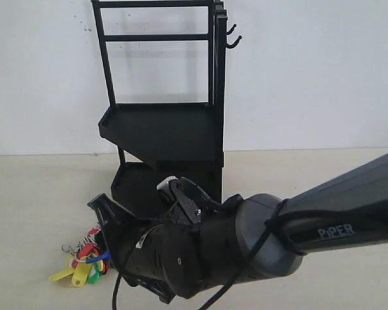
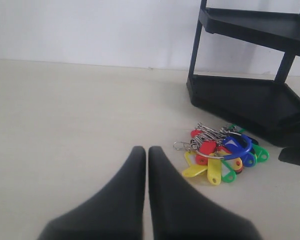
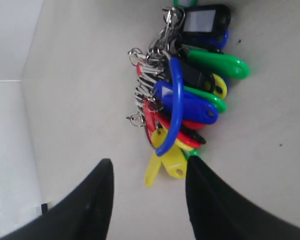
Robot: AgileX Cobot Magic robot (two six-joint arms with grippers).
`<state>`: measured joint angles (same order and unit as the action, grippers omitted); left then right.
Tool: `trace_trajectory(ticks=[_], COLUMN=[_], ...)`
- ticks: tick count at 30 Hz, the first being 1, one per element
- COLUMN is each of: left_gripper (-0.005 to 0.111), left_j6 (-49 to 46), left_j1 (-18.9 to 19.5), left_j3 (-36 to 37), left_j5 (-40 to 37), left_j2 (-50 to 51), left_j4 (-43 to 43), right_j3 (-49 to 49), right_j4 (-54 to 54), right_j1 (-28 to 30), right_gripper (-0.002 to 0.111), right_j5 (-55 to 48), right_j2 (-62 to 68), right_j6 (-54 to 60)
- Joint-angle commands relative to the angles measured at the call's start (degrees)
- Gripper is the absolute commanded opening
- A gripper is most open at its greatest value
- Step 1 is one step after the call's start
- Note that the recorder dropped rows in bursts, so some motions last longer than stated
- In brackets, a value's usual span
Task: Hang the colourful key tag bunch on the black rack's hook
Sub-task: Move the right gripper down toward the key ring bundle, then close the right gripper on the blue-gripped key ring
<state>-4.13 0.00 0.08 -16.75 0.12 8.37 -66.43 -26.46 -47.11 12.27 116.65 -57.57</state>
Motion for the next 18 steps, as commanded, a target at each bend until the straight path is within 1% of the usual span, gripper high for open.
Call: trace_trajectory(ticks=[1,6,10,12,18], left_gripper=[0.004,0.004,0.004,0.004,0.004], left_j6=[-0.20,-0.20,-0.20,-0.20,-0.20], left_j1=[-0.04,-0.04,-0.04,-0.04,-0.04], left_j3=[-0.08,-0.08,-0.08,-0.08,-0.08], left_j5=[0.45,0.45,0.45,0.45,0.45], left_j2=[-0.12,-0.12,-0.12,-0.12,-0.12], left_j4=[-0.28,-0.28,-0.28,-0.28,-0.28], right_j3=[-2.40,-9.22,-10.54,-11.13,-14.54], right_j4=[-1.08,-1.45,-1.67,-1.67,-1.50], right_j1=[1.60,1.99,2.04,2.56,3.28], right_gripper=[0.044,0.044,0.044,0.044,0.044], right_j5=[-2.25,-8.91,-8.21,-9.75,-10.77], right_j2=[0.22,4.71,7.32,8.12,9.83], right_j6=[-0.05,-1.02,-3.05,-3.92,-1.86])
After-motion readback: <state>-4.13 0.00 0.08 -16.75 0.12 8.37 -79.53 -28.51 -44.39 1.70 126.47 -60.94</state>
